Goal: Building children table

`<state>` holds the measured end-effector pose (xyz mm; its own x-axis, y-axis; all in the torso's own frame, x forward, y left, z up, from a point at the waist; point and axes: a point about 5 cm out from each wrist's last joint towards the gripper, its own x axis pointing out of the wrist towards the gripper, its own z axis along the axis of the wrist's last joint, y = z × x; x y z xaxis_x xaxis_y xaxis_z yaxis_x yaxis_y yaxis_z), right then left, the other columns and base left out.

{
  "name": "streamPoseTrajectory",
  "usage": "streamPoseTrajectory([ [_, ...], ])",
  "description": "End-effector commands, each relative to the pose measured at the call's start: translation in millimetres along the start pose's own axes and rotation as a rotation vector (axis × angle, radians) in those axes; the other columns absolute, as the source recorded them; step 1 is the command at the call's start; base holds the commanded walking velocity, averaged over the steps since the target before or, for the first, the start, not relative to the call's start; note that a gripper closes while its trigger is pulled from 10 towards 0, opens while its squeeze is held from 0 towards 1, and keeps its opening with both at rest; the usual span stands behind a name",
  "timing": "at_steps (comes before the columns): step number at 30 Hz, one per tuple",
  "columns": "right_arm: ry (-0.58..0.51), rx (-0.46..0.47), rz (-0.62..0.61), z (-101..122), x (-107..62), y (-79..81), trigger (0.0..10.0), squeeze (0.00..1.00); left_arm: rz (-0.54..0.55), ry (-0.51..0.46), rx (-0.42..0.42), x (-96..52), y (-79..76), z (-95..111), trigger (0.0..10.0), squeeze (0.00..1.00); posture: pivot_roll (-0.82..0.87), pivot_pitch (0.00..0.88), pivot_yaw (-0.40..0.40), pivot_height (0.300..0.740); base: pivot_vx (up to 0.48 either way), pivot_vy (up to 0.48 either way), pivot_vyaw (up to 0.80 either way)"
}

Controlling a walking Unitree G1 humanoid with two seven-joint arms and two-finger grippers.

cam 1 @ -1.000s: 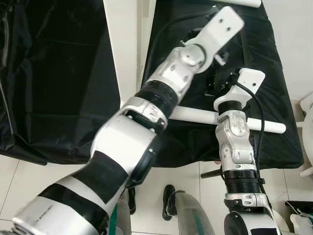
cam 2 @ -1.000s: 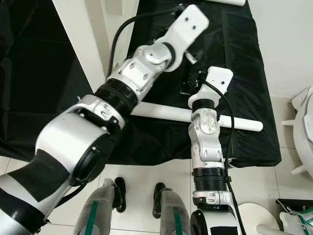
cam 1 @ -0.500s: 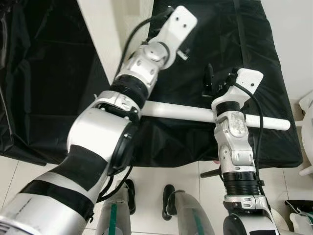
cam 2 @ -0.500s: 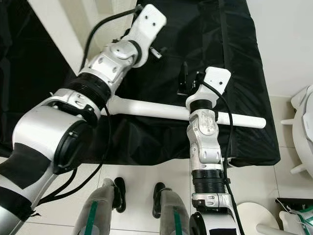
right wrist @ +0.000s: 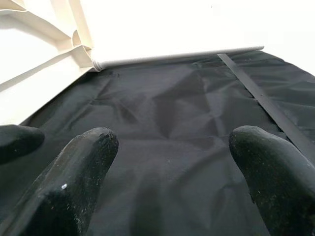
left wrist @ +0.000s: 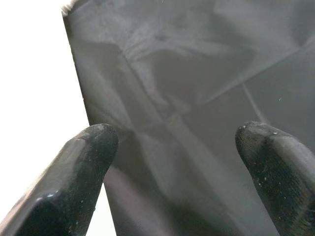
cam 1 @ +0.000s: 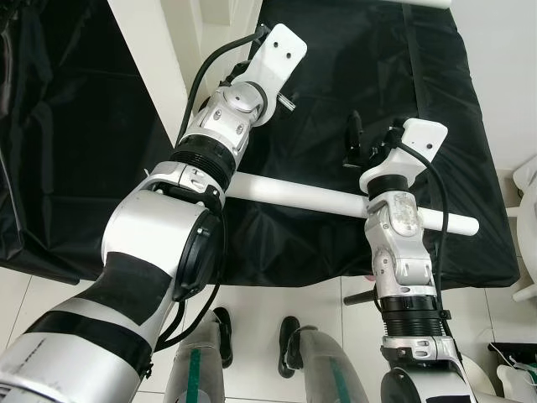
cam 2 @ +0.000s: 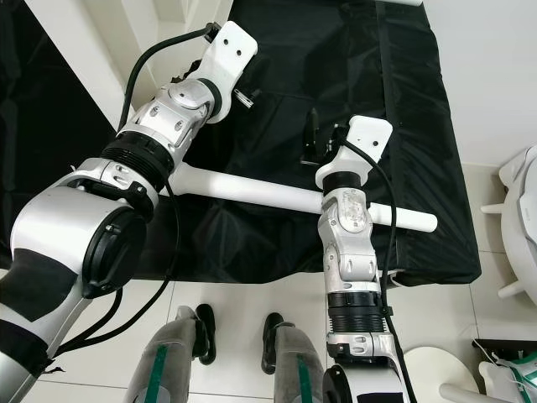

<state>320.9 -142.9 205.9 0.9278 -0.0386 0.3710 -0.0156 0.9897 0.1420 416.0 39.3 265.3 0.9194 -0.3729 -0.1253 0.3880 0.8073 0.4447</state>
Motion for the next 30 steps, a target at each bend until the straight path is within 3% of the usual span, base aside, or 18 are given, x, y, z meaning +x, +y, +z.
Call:
streamPoseTrajectory([
  [1, 0.008, 0.023, 0.01, -0.9, -2.1, 1.2, 10.0, 0.0, 0.808, 0.052, 0.008, -16.5, 39.0, -16.3, 10.0, 0.0, 0.07, 0.283, -0.011, 0.74, 0.0, 0.0, 0.0],
  [7, 0.026, 0.167, 0.11, -2.8, -3.9, 14.1, 10.0, 0.0, 0.859, 0.082, 0.035, -22.3, 54.3, -26.9, 10.0, 0.0, 0.09, 0.29, -0.008, 0.74, 0.0, 0.0, 0.0],
  [8, 0.048, 0.264, 0.143, -4.2, -5.4, 19.2, 10.0, 0.0, 0.882, 0.094, 0.038, -25.2, 61.3, -31.2, 10.0, 0.0, 0.09, 0.29, -0.008, 0.74, 0.0, 0.0, 0.0],
  [9, 0.048, 0.264, 0.143, -4.2, -5.4, 19.2, 10.0, 0.0, 0.882, 0.094, 0.038, -25.2, 61.3, -31.2, 10.0, 0.0, 0.09, 0.29, -0.008, 0.74, 0.0, 0.0, 0.0],
  [10, 0.074, 0.371, 0.165, -5.6, -6.6, 22.6, 10.0, 0.0, 0.906, 0.1, 0.049, -28.3, 68.3, -34.4, 10.0, 0.0, 0.09, 0.29, -0.008, 0.74, 0.0, 0.0, 0.0],
  [12, 0.074, 0.371, 0.165, -5.6, -6.6, 22.6, 10.0, 0.0, 0.906, 0.1, 0.049, -28.3, 68.3, -34.4, 10.0, 0.0, 0.09, 0.29, -0.008, 0.74, 0.0, 0.0, 0.0],
  [13, 0.096, 0.476, 0.175, -6.7, -7.5, 24.7, 10.0, 0.0, 0.928, 0.11, 0.055, -31.6, 75.4, -37.7, 10.0, 0.0, 0.1, 0.299, -0.003, 0.74, 0.0, 0.0, 0.0],
  [15, 0.096, 0.476, 0.175, -6.7, -7.5, 24.7, 10.0, 0.0, 0.928, 0.11, 0.055, -31.6, 75.4, -37.7, 10.0, 0.0, 0.1, 0.299, -0.003, 0.74, 0.0, 0.0, 0.0],
  [16, 0.116, 0.576, 0.181, -8.7, -8.3, 25.5, 10.0, 0.0, 0.967, 0.121, 0.053, -37.0, 86.2, -42.2, 10.0, 0.0, 0.1, 0.3, -0.004, 0.74, 0.0, 0.0, 0.0],
  [17, 0.116, 0.576, 0.181, -8.7, -8.3, 25.5, 10.0, 0.0, 0.967, 0.121, 0.053, -37.0, 86.2, -42.2, 10.0, 0.0, 0.1, 0.3, -0.004, 0.74, 0.0, 0.0, 0.0],
  [18, 0.133, 0.659, 0.201, -10.0, -8.9, 27.3, 10.0, 0.0, 1.0, 0.133, 0.071, -42.1, 95.6, -45.1, 10.0, 0.0, 0.11, 0.306, -0.003, 0.74, 0.0, 0.0, 0.0],
  [27, 0.144, 0.744, 0.264, -8.9, -13.4, 32.4, 10.0, 0.0, 1.119, 0.179, 0.109, -64.7, 125.0, -61.0, 10.0, 0.0, 0.1, 0.313, -0.008, 0.74, 0.0, 0.0, 0.0],
  [30, 0.147, 0.747, 0.271, -8.8, -13.5, 31.5, 10.0, 0.0, 1.119, 0.175, 0.102, -65.7, 124.5, -62.0, 10.0, 0.0, 0.11, 0.313, -0.012, 0.74, 0.0, 0.0, 0.0],
])
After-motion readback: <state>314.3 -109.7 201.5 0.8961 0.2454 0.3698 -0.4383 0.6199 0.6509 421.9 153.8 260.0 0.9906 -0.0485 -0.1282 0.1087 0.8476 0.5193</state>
